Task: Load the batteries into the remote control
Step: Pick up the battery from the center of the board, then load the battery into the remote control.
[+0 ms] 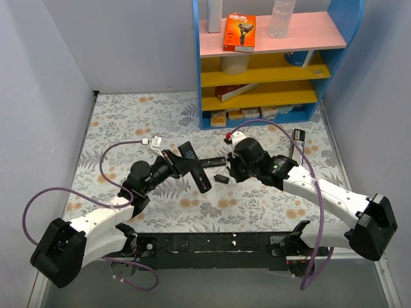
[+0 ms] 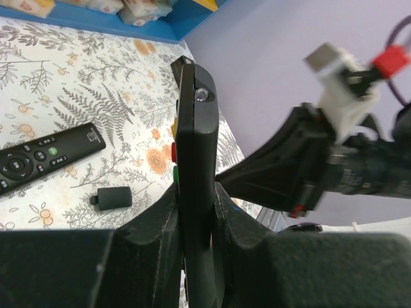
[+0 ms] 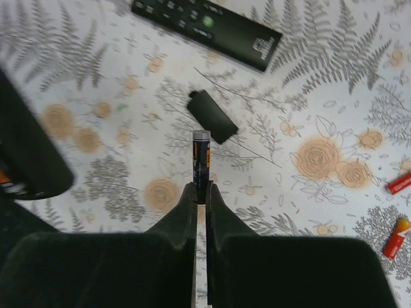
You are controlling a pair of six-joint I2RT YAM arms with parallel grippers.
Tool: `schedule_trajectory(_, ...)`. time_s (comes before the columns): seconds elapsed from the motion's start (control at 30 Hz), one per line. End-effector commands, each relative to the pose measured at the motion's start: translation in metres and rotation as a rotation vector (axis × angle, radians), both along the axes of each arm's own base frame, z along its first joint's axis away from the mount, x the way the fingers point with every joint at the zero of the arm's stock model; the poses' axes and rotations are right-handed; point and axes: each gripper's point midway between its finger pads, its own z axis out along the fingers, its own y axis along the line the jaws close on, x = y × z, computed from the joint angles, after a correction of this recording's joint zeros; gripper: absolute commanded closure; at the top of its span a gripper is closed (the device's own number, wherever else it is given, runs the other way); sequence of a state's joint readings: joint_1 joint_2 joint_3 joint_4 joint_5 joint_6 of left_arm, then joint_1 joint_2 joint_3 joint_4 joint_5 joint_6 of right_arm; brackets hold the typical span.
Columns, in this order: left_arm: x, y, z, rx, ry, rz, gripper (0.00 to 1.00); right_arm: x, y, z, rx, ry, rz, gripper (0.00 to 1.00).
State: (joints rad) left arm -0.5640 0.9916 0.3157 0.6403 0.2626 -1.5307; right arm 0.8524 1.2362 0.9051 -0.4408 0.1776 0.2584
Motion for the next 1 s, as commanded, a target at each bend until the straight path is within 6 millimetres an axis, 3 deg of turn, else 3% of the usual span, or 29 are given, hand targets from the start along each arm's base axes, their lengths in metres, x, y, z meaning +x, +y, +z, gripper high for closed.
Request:
schedule_trajectory(0.0, 0.004, -0.004, 0.029, -0.09, -0.101, -0.014, 1.0, -0.027, 0.024, 0.054, 0.102, 0.016, 0.136, 0.99)
schedule_trajectory(0.23, 0.012, -0.016, 0.034, -0.141, -0.114, -0.048, 1.0, -0.053, 0.043, 0.09, 0.155, 0.055, 0.206, 0.99)
schedule_trajectory(0.3, 0.015, -0.018, 0.033, -0.146, -0.109, -0.049, 1.0, -0.06, 0.046, 0.091, 0.15, 0.075, 0.223, 0.99)
schedule_trajectory(0.57, 0.02, -0.024, 0.037, -0.176, -0.102, -0.064, 1.0, -0.062, 0.055, 0.081, 0.127, 0.13, 0.182, 0.99)
schedule_trajectory(0.97, 0.021, -0.027, 0.031, -0.266, 0.0, -0.071, 1.0, -0.045, 0.059, 0.071, 0.077, 0.137, 0.086, 0.99)
